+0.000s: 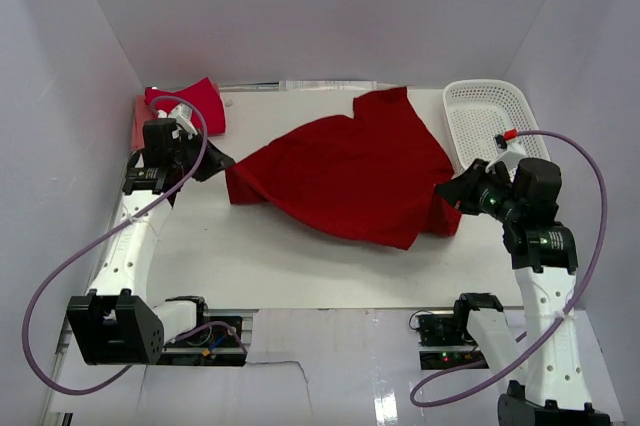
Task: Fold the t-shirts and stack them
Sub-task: Flatten out the tshirt
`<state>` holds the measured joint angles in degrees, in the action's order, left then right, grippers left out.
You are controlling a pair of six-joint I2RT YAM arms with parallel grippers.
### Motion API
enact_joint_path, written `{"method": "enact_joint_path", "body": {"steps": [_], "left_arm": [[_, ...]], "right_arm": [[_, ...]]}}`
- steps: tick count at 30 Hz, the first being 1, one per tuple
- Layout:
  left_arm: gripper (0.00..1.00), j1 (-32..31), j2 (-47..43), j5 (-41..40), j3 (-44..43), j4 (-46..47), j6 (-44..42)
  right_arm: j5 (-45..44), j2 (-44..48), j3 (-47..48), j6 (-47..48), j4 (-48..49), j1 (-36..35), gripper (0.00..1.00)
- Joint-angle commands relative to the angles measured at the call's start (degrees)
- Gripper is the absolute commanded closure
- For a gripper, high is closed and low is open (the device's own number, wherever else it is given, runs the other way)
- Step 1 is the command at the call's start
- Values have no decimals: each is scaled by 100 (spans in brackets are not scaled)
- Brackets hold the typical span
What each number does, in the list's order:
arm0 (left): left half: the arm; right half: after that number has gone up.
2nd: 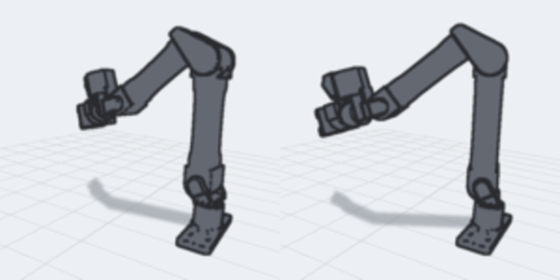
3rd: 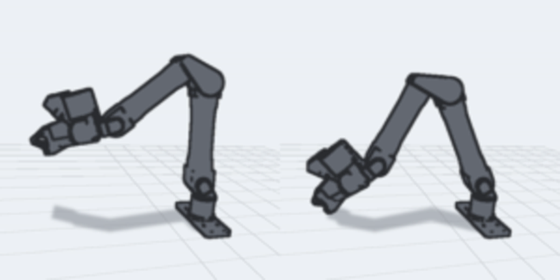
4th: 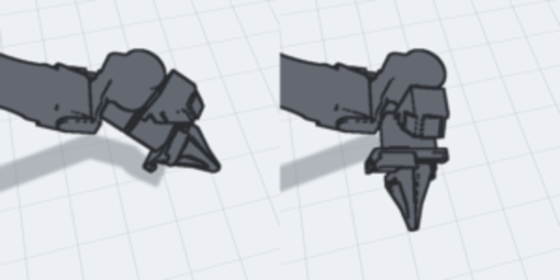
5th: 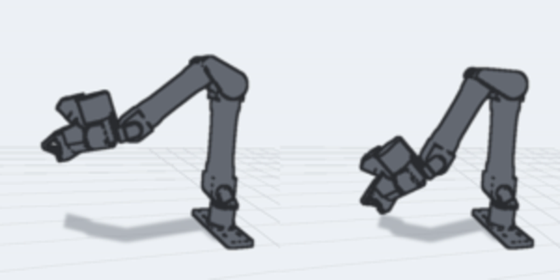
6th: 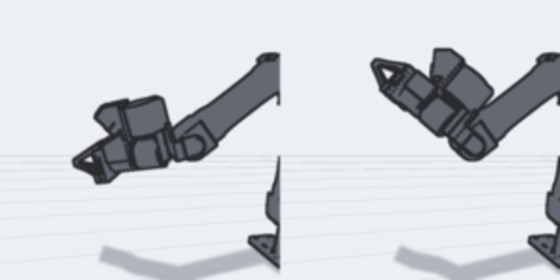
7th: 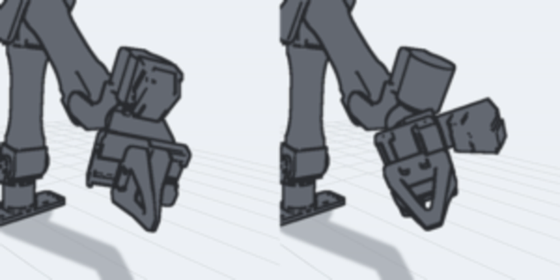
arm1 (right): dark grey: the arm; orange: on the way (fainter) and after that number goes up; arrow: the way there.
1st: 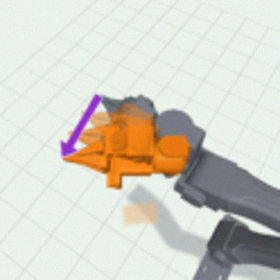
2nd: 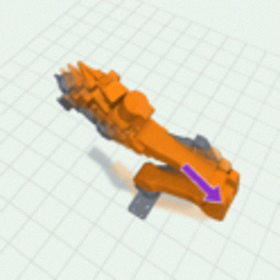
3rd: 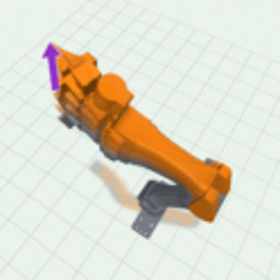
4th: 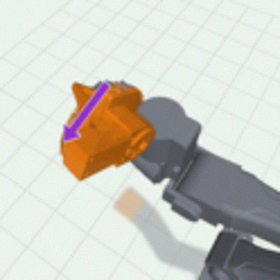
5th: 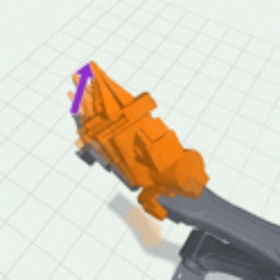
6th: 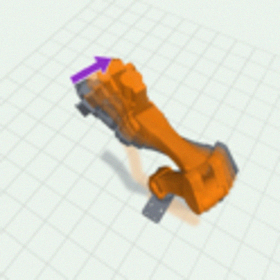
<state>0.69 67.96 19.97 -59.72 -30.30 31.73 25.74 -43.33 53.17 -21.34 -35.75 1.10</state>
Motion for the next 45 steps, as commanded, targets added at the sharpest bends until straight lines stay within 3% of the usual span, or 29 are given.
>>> {"method": "enact_joint_path", "body": {"steps": [1, 3, 7, 13, 15, 20, 25, 28, 37, 45], "left_arm": [[100, -209, -56, 352, -170, -413, -315], [100, -209, 58, -165, -661, -652, -369], [100, -209, 332, -440, -1637, -714, -80], [100, -209, -617, -765, -2244, 604, 71], [100, -201, -793, -854, -2760, 684, 1], [100, -209, -1188, -1239, -3413, 824, -280], [100, -209, -1207, -1478, -4388, 483, -448], [100, -209, -1215, -1469, -4759, 227, -457], [100, -209, -680, -1716, -4452, 262, -475], [100, -209, 618, -1557, -3600, 973, -228]], "right_arm": [[-210, 193, 325, 262, -793, 13, 92], [-183, 98, 606, 219, -715, 13, 92], [158, -359, 1414, 227, 81, 13, 92], [643, -368, 2731, 183, 1763, 4, 92], [608, -448, 3610, 341, 1773, 4, 92], [450, -159, 4543, 894, 2054, 13, 92], [212, -263, 6043, 1150, 1712, 4, 92], [195, -395, 6459, 1106, 1580, 4, 92], [46, -1352, 6742, 1009, 1308, 4, 92], [-166, -2265, 5504, 825, 1886, 13, 92]]}}
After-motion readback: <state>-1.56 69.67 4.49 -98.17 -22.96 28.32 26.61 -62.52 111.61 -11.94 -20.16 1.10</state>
